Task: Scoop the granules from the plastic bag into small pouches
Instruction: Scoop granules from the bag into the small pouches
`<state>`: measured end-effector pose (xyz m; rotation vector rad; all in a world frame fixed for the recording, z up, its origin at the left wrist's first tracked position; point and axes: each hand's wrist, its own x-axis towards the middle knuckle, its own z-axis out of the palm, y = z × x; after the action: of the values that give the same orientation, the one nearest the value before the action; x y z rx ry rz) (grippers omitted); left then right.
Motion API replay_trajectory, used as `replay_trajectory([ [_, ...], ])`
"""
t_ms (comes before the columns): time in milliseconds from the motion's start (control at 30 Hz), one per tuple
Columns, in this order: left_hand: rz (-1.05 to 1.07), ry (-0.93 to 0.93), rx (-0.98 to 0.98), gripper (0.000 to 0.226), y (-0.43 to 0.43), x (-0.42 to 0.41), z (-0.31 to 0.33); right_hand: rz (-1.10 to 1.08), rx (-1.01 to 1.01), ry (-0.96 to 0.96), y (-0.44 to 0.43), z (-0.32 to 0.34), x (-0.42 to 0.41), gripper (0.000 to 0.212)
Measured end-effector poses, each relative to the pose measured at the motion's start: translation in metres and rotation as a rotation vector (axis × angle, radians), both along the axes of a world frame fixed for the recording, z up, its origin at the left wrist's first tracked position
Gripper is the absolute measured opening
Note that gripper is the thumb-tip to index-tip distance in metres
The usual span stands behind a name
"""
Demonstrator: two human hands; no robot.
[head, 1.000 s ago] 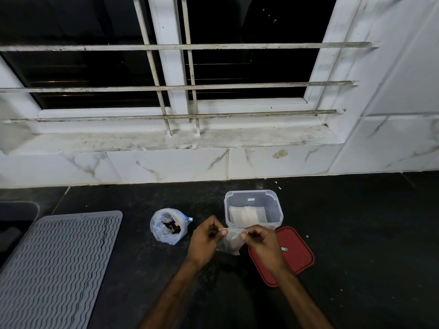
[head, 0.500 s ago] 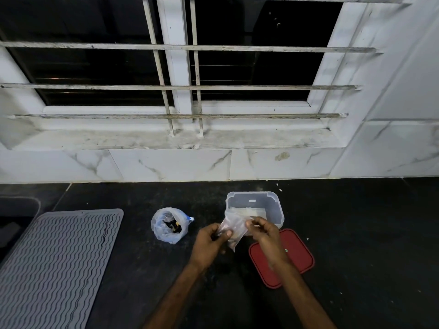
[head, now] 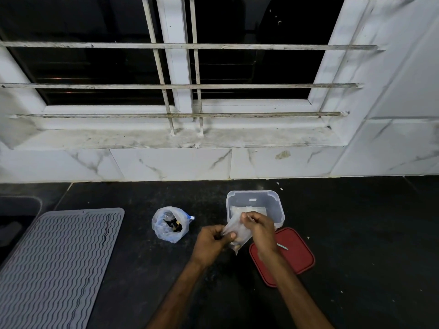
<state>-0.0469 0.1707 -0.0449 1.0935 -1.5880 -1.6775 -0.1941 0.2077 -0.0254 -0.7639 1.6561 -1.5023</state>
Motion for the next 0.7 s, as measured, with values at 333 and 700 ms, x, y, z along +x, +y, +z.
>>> replay_trajectory([
  [333,0.204,-0.059,-0.237,0.01,-0.009,-0.003,0.015,0.333,-0.002,0.253,-0.002,0.009,-0.013,0.014],
  [700,0.413,-0.03,-0.238,0.011,0.009,-0.007,0.01,0.097,0.023,0.525,0.01,0.004,-0.007,0.017],
])
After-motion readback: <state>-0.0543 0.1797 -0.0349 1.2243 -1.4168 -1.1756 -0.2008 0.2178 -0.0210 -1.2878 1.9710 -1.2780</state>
